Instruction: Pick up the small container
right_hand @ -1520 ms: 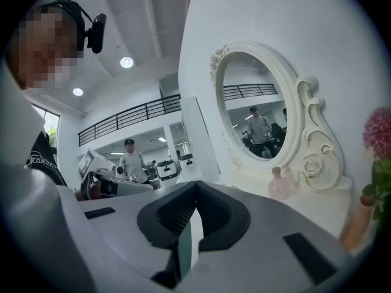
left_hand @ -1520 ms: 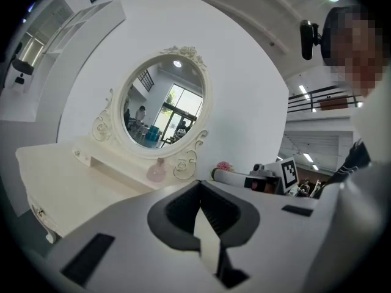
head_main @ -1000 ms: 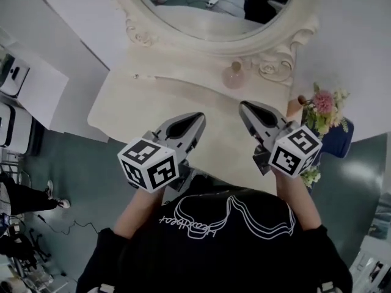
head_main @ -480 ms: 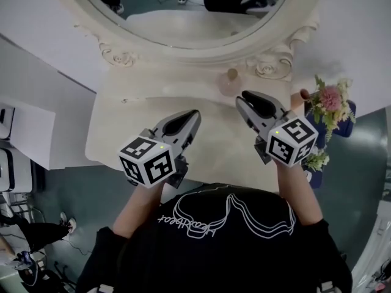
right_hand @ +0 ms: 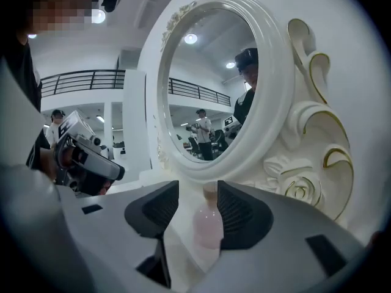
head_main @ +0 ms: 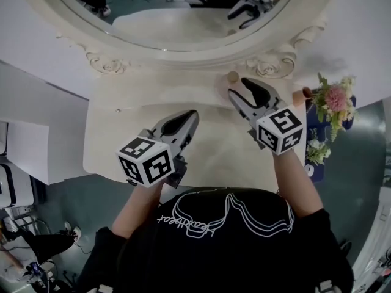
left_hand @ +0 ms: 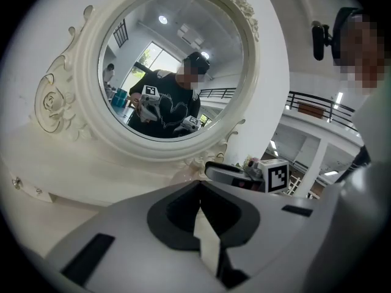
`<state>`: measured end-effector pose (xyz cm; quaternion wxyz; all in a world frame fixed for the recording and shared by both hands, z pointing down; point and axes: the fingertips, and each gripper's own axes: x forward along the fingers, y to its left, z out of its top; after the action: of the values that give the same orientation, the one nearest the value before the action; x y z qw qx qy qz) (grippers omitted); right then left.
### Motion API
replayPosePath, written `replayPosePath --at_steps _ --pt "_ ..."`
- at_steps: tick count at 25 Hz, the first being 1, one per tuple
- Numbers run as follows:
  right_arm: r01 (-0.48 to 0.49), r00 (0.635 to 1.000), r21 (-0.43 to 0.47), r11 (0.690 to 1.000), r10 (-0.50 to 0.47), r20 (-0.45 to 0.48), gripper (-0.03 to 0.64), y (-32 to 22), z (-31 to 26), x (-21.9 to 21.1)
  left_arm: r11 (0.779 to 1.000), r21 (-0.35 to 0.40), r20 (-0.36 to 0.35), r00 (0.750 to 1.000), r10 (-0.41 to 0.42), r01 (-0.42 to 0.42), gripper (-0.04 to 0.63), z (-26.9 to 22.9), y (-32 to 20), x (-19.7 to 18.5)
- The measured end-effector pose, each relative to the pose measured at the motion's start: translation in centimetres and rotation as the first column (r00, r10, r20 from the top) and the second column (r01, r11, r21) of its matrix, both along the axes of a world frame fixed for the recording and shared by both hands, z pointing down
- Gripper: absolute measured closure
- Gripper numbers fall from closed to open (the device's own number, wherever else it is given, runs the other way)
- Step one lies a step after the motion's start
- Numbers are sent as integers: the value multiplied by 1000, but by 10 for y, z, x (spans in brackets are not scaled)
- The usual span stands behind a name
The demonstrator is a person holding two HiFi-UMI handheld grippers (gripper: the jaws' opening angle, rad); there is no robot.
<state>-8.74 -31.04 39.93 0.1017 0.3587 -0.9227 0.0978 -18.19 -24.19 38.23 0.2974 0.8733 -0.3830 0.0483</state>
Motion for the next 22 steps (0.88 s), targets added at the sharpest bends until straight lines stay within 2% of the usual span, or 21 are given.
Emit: replayPosePath --at_steps 5,17,22 --pt "-35 998 2 999 35 -46 431 -21 19 -3 1000 -18 4 1000 3 -3 592 8 -3 -6" --pt "-97 994 3 995 97 -53 488 -38 37 -9 999 -36 20 1000 -13 13 592 18 -1 -21" --pt "-106 993 15 994 107 -58 486 -39 39 -9 999 -38 21 1000 -15 16 592 18 -1 -23"
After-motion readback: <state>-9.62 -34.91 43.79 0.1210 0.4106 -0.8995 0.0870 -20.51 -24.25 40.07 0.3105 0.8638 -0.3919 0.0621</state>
